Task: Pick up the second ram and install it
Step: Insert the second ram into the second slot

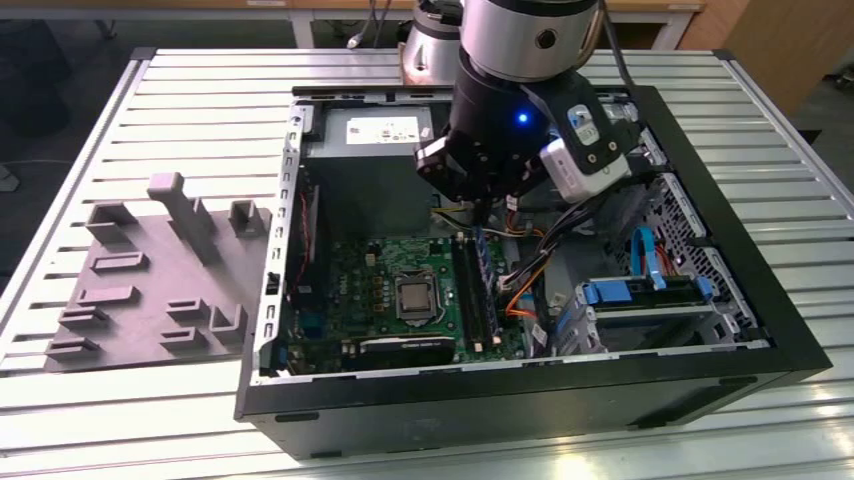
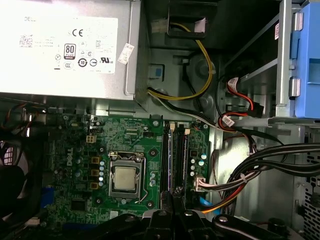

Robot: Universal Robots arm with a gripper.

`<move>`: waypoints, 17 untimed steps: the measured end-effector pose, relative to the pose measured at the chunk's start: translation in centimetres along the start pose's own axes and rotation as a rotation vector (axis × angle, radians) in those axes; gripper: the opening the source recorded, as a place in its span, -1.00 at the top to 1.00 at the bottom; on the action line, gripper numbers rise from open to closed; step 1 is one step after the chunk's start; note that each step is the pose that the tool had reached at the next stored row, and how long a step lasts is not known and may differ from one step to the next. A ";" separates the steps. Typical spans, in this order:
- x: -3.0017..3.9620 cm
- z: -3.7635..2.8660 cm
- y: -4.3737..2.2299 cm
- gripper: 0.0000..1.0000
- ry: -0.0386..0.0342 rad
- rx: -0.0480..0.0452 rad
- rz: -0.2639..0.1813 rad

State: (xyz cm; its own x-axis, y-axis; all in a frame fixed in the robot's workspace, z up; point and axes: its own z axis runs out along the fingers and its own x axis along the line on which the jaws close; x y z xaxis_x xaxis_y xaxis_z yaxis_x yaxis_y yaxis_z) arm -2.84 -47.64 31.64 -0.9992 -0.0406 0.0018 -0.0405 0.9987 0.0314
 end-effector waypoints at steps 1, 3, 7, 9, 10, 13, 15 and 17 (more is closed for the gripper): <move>0.00 0.04 0.00 0.76 0.0000 0.0000 0.000; 0.00 0.14 -0.01 0.76 -0.0001 0.0000 0.001; 0.00 0.33 -0.01 0.76 -0.0001 0.0000 0.003; 0.00 0.39 -0.01 0.76 0.0000 0.0001 0.003; 0.00 0.42 -0.02 0.76 -0.0001 0.0001 0.004; 0.00 0.47 -0.02 0.76 -0.0001 0.0001 0.004; 0.00 0.51 -0.02 0.76 -0.0001 0.0001 0.005; 0.00 0.56 -0.02 0.76 -0.0001 0.0000 0.005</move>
State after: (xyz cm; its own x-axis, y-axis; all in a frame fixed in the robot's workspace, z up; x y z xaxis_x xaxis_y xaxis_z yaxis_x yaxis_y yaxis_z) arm -2.83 -47.64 31.08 -0.9994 -0.0353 0.0019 -0.0352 0.9989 0.0313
